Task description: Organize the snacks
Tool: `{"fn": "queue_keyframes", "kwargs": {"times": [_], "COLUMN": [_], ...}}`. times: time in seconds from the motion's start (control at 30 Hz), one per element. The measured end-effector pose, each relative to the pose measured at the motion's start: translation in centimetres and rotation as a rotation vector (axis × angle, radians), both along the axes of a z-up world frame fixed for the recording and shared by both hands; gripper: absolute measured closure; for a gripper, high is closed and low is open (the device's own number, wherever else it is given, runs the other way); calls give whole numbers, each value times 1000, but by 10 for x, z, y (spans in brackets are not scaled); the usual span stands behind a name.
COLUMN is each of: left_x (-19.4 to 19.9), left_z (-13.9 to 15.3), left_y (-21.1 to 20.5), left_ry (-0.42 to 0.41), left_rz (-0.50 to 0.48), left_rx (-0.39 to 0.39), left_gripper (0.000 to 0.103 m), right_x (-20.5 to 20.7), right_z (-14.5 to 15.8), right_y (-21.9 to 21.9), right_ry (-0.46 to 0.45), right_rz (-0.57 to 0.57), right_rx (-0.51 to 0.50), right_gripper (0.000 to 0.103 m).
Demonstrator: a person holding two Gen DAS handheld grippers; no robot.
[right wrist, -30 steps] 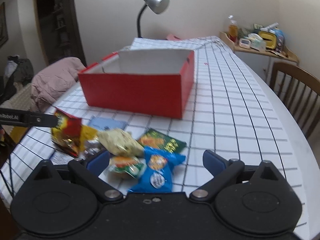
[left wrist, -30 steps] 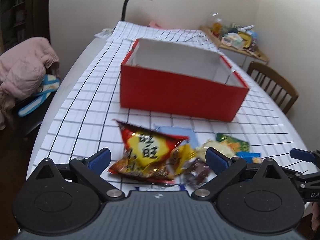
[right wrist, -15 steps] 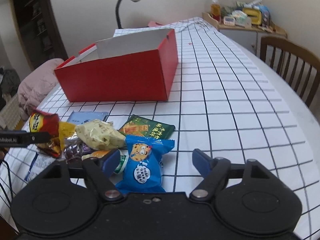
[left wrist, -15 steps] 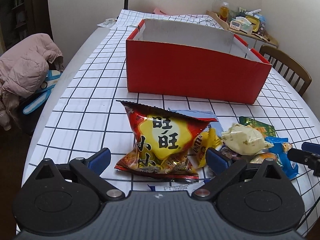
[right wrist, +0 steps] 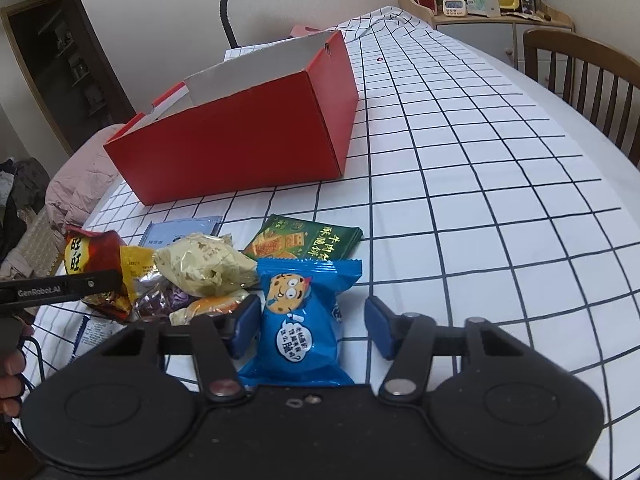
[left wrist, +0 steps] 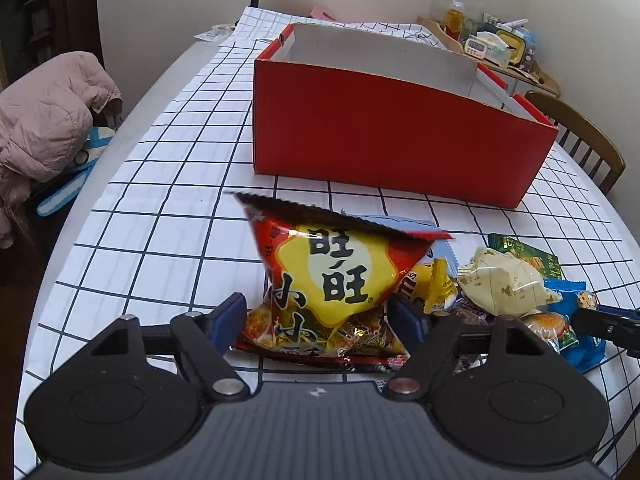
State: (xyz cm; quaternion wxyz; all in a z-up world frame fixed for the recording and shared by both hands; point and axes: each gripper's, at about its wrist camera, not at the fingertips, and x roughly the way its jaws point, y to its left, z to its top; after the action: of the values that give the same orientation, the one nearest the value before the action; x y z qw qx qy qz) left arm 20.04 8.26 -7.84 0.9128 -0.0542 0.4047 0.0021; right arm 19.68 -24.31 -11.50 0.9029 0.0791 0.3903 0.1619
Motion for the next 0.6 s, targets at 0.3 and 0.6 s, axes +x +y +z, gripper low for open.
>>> {"fn": "queue_keyframes", "kwargs": {"times": [0.3, 0.6], "left_x": [-7, -15], "left_z": [7, 13], "left_y": [-3, 0], "left_ry": [-27, -22], "left_rz": [-13, 14], "left_rx": [-18, -57], "left_gripper": [45, 46], "right_x": [-5, -16], "right_z": [2, 13], "right_y": [3, -4], "right_ry": [-24, -61], "right_rz": [9, -14], "right_rx": [8, 19], "right_gripper": [71, 73]}}
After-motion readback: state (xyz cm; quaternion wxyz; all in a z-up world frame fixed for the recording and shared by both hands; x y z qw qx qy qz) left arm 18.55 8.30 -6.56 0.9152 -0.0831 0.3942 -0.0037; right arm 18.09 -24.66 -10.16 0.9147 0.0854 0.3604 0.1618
